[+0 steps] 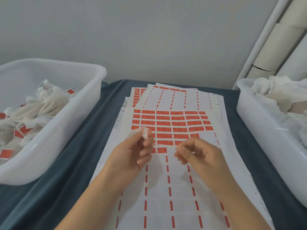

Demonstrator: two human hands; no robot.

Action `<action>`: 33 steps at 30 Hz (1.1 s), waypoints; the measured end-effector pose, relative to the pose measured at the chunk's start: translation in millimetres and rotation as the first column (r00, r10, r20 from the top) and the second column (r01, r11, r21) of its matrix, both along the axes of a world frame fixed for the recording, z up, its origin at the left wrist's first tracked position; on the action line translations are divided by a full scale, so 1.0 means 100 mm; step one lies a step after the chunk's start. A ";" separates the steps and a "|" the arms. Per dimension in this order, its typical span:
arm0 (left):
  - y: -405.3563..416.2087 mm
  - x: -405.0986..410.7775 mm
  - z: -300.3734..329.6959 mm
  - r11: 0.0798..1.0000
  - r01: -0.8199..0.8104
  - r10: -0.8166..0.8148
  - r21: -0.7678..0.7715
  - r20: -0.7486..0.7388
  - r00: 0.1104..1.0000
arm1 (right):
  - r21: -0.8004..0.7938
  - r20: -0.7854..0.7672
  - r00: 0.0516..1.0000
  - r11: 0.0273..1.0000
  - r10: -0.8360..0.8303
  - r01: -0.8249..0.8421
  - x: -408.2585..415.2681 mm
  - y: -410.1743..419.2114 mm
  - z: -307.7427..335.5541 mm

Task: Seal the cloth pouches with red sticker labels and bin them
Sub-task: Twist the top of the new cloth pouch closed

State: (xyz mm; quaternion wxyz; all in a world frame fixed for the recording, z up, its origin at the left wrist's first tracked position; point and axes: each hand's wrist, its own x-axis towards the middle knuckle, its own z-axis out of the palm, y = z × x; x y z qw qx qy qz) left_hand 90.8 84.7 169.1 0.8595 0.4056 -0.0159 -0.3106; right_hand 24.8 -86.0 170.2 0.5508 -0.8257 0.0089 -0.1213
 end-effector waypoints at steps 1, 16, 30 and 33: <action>-0.01 -0.01 0.01 0.996 0.051 -0.055 0.074 0.048 0.997 | -0.043 0.032 0.997 0.997 -0.066 0.067 0.01 -0.01 -0.02; -0.17 -0.16 0.02 0.717 0.162 -0.434 0.678 0.253 0.864 | -0.064 0.106 0.994 0.997 -0.038 0.045 0.00 0.15 -0.20; -0.21 -0.23 -0.10 0.767 -0.129 -0.388 0.629 0.614 0.688 | 0.158 -0.033 0.998 0.986 -0.051 0.056 0.06 0.06 -0.11; -0.21 -0.23 -0.11 0.764 -0.135 -0.385 0.631 0.614 0.690 | 0.155 -0.039 0.997 0.985 -0.067 0.072 0.06 0.06 -0.11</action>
